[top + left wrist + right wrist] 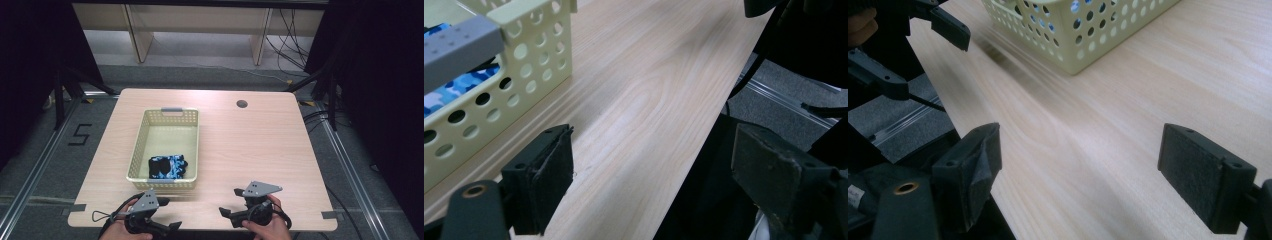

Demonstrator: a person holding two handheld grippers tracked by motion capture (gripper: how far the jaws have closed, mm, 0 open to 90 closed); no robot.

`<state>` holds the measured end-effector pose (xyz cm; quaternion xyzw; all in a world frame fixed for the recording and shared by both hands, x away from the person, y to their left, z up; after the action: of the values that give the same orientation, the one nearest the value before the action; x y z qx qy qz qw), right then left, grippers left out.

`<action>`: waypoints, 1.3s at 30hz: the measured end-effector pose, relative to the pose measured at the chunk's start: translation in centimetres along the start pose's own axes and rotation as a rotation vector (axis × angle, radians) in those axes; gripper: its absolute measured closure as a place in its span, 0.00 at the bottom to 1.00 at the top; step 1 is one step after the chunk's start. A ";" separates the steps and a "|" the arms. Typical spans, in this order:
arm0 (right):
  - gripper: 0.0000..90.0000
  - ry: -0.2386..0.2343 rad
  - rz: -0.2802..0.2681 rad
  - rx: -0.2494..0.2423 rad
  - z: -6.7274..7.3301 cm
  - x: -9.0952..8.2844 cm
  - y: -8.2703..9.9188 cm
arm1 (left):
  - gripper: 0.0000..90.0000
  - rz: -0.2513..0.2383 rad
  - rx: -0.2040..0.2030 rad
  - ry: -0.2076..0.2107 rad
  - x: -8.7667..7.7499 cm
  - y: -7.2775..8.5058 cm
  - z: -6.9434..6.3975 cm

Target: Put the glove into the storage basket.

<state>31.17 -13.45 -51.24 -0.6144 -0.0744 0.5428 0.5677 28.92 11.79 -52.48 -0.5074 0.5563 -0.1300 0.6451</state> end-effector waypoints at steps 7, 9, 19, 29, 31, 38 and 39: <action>0.19 0.006 0.040 0.041 0.2 0.0 1.3 | 0.19 0.008 -0.064 0.014 0.2 0.8 -0.3; 0.19 0.011 0.038 0.001 0.0 0.1 1.5 | 0.19 0.023 -0.058 0.007 0.2 1.1 -0.1; 0.19 0.006 0.081 -0.014 0.8 -0.2 3.3 | 0.19 0.056 -0.033 -0.012 0.4 1.9 0.2; 0.19 -0.001 0.093 -0.039 0.9 0.1 3.5 | 0.19 0.057 -0.025 -0.010 0.5 1.9 0.3; 0.19 -0.002 0.093 -0.016 1.0 0.1 3.5 | 0.19 0.060 -0.024 -0.009 0.5 1.9 0.2; 0.19 -0.001 0.096 -0.018 0.8 0.2 3.6 | 0.19 0.053 -0.030 -0.008 0.5 1.9 0.2; 0.19 -0.002 0.098 -0.018 0.8 0.1 3.6 | 0.19 0.054 -0.030 -0.010 0.5 1.9 0.3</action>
<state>28.75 -14.06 -53.90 -0.6218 -0.0499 0.5698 0.5349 28.56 12.44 -54.36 -0.5024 0.5684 -0.1019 0.6435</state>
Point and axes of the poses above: each handheld gripper's, and its own axes: x roughly forward along the jaws, y roughly out of its underside, z roughly to its left, the point moved 6 cm from there along x, roughly forward along the jaws, and after that the axes turned 2 degrees about x, right-handed, at the moved point
